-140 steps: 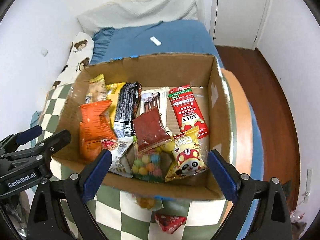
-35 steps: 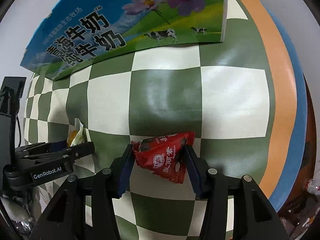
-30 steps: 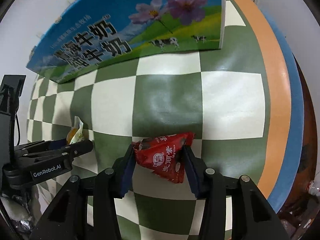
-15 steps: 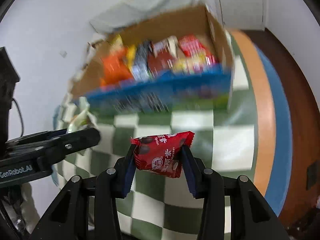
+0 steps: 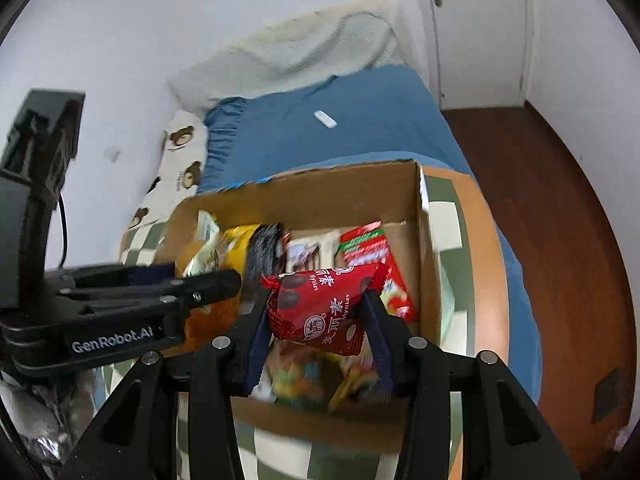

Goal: Organize snacks
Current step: 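Carry the egg snack and red packet into the box and open both tools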

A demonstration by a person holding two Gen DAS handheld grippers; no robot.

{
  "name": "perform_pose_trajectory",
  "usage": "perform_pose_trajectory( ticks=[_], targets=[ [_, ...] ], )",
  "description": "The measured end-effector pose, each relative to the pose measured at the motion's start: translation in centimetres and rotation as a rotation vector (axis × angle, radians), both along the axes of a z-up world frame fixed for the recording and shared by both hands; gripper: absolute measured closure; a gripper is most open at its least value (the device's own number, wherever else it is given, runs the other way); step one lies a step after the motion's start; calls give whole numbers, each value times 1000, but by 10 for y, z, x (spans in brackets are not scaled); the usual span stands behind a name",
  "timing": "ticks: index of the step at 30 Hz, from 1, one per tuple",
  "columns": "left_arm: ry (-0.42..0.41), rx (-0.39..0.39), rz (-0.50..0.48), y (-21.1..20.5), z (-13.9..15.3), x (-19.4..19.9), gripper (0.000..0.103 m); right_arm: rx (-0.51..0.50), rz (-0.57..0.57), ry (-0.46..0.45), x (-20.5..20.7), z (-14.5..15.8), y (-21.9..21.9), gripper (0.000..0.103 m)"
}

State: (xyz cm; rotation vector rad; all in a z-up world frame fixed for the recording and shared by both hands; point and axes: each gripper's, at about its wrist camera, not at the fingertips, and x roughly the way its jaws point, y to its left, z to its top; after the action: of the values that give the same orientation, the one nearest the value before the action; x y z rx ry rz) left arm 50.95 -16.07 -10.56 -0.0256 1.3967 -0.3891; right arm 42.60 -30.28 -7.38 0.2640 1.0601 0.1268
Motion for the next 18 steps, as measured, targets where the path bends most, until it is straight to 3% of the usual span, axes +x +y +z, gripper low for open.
perform_pose_trajectory(
  ticks=[2, 3, 4, 6, 7, 8, 18],
  targets=[
    [48, -2, 22, 0, -12, 17, 56, 6, -18, 55, 22, -10, -6, 47],
    [62, 11, 30, 1, -19, 26, 55, -5, -45, 89, 33, -16, -10, 34],
    [62, 19, 32, 2, -22, 28, 48, -8, -53, 108, 38, -20, -13, 20],
    [53, 30, 45, 5, -25, 35, 26, -1, -75, 147, 50, -28, -19, 7],
    [45, 33, 49, 7, -26, 36, 13, -4, -74, 154, 51, -29, -20, 7],
    [39, 40, 50, 9, -28, 36, 10, -15, -69, 163, 52, -31, -19, 7],
    [-14, 137, 75, 32, -42, 16, 10, -110, -18, 242, 45, -62, -1, 4]
  ],
)
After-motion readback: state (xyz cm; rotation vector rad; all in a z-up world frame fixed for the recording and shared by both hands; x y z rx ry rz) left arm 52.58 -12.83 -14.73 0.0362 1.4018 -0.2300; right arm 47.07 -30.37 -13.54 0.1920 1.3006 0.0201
